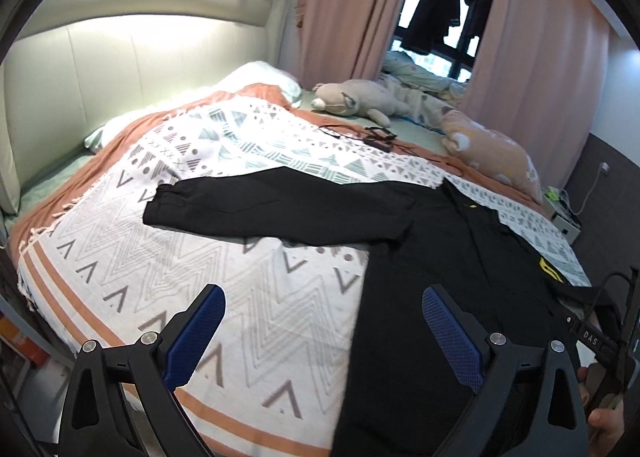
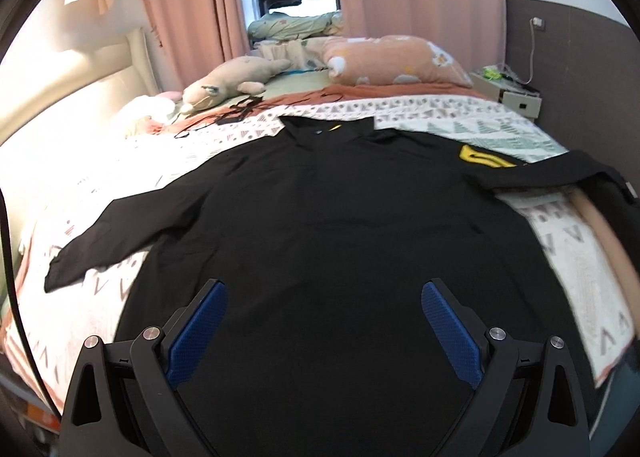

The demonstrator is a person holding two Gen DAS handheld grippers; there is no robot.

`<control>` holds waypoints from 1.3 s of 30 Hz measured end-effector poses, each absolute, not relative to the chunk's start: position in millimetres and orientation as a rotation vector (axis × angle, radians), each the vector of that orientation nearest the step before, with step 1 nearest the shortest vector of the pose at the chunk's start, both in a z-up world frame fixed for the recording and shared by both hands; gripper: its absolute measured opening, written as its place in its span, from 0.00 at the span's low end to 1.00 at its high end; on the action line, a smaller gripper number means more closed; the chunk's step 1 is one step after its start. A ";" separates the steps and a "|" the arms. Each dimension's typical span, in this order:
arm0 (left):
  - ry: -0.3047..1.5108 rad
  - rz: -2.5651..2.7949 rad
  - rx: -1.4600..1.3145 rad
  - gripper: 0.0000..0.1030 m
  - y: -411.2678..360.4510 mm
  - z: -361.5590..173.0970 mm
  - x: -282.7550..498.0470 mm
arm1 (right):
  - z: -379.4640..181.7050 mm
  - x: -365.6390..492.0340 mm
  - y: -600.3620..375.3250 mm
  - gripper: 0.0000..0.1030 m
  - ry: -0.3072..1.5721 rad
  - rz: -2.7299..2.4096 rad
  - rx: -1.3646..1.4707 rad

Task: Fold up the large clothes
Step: 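Move both grippers down toward the black shirt's sleeve and body, then close the left gripper on the sleeve nearest it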

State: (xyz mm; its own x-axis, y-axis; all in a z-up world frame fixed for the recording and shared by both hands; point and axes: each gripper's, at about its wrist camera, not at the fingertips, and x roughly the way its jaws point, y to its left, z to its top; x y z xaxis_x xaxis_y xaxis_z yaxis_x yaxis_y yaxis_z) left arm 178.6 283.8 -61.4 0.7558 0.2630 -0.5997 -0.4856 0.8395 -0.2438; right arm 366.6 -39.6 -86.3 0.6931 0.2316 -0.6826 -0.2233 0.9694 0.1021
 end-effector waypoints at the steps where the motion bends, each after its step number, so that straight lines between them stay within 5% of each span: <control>1: 0.585 0.428 -0.411 0.96 289.2 -62.4 180.3 | -89.3 370.4 -32.9 0.95 0.772 0.256 0.016; 6: 0.605 0.489 -0.481 0.95 326.7 -72.9 189.6 | -101.0 394.4 0.4 0.95 0.811 0.343 0.095; 8: 0.635 0.508 -0.504 0.86 343.3 -78.4 196.1 | -105.3 407.6 10.2 0.95 0.819 0.355 0.190; 20: 0.739 0.600 -0.665 0.71 431.0 -123.8 233.3 | -128.9 489.7 79.0 0.93 0.886 0.332 0.227; 24: 0.762 0.639 -0.769 0.71 461.6 -143.2 247.4 | -135.0 517.6 100.5 0.66 0.918 0.376 0.249; 29: 0.788 0.701 -0.869 0.71 494.2 -169.9 264.2 | -152.3 543.9 111.6 0.58 0.961 0.399 0.278; 33: 0.798 0.730 -0.948 0.67 515.8 -194.0 281.0 | -171.2 562.0 118.5 0.29 1.019 0.436 0.292; 39: 0.840 0.811 -0.971 0.59 535.4 -218.3 294.2 | -197.9 585.2 125.9 0.15 1.083 0.485 0.399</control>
State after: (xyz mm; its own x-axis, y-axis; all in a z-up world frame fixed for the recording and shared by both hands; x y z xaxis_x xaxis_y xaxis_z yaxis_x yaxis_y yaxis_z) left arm 294.2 535.4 -218.3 0.4394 0.1981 -0.8762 -0.8686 0.3423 -0.3582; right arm 585.2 125.9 -197.9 0.3829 0.5569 -0.7371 -0.1785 0.8274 0.5324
